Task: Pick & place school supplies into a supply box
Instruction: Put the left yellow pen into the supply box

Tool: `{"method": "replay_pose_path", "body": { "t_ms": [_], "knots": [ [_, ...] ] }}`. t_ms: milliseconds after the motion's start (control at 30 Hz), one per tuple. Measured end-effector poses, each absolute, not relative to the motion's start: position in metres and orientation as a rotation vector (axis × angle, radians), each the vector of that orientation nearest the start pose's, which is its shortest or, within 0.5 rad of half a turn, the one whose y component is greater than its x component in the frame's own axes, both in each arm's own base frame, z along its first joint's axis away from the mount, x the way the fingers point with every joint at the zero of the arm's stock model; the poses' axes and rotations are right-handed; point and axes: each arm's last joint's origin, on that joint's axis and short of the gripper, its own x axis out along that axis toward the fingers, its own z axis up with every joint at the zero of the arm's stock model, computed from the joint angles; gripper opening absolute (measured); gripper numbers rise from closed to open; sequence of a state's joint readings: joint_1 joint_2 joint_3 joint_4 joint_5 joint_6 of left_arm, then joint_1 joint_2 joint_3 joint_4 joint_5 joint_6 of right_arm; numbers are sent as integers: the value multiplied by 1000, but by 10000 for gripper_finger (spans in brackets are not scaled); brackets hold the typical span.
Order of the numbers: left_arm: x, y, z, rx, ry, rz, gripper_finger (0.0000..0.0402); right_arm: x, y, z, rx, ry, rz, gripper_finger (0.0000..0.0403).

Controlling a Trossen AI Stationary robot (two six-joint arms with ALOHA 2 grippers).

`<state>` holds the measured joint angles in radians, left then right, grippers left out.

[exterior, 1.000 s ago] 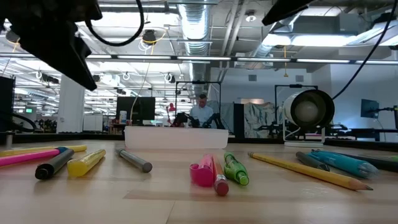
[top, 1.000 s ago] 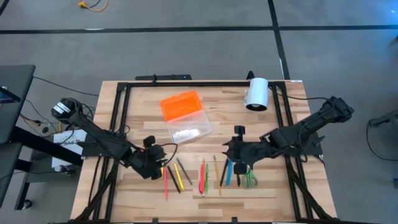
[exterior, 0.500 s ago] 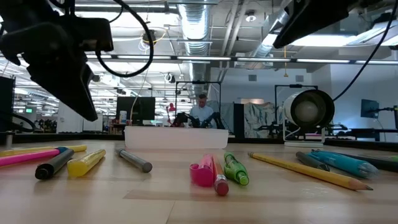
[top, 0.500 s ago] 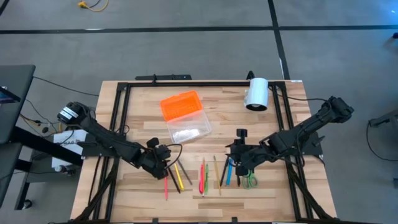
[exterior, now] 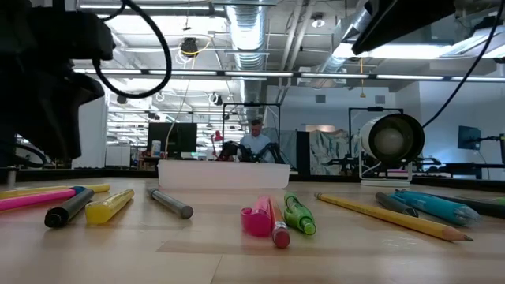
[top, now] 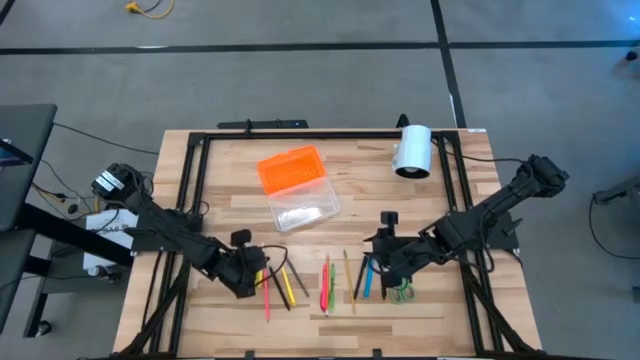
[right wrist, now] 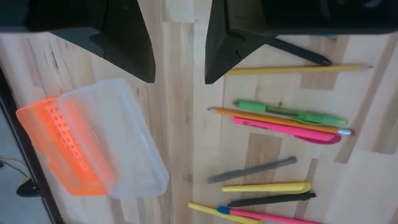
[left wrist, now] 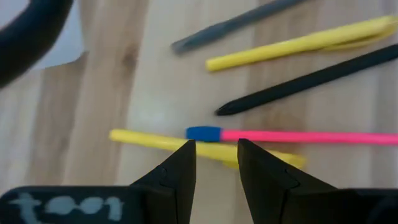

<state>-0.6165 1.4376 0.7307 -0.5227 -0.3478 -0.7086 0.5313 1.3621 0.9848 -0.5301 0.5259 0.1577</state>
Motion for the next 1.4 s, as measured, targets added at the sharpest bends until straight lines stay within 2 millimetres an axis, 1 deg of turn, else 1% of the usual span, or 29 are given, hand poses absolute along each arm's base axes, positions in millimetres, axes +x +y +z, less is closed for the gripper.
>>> {"method": "replay_pose_path", "body": {
  "t_ms": [133, 400, 667, 833, 967, 1100, 1200, 1300, 1400],
  "knots": [
    [206, -136, 160, -90, 1090, 115, 109, 242, 128, 255, -300, 761, -48, 134],
    [211, -140, 151, -56, 1110, 71, 109, 240, 134, 256, -304, 747, -27, 134],
    [213, -142, 142, -35, 1129, 66, 109, 240, 135, 256, -312, 745, -22, 134],
    [215, -144, 130, -17, 1177, 65, 109, 240, 135, 256, -310, 740, -21, 134],
    [213, -143, 129, -14, 1200, 83, 109, 240, 135, 256, -326, 741, -15, 134],
    [213, -143, 137, -22, 1183, 79, 109, 240, 135, 257, -333, 736, -11, 134],
    [216, -147, 158, -62, 1136, 117, 109, 242, 133, 257, -342, 736, -15, 134],
    [210, -144, 170, -33, 1185, 241, 109, 242, 132, 257, -344, 737, -16, 134],
    [207, -144, 173, -56, 1189, 311, 109, 242, 133, 257, -345, 736, -15, 134]
  ]
}}
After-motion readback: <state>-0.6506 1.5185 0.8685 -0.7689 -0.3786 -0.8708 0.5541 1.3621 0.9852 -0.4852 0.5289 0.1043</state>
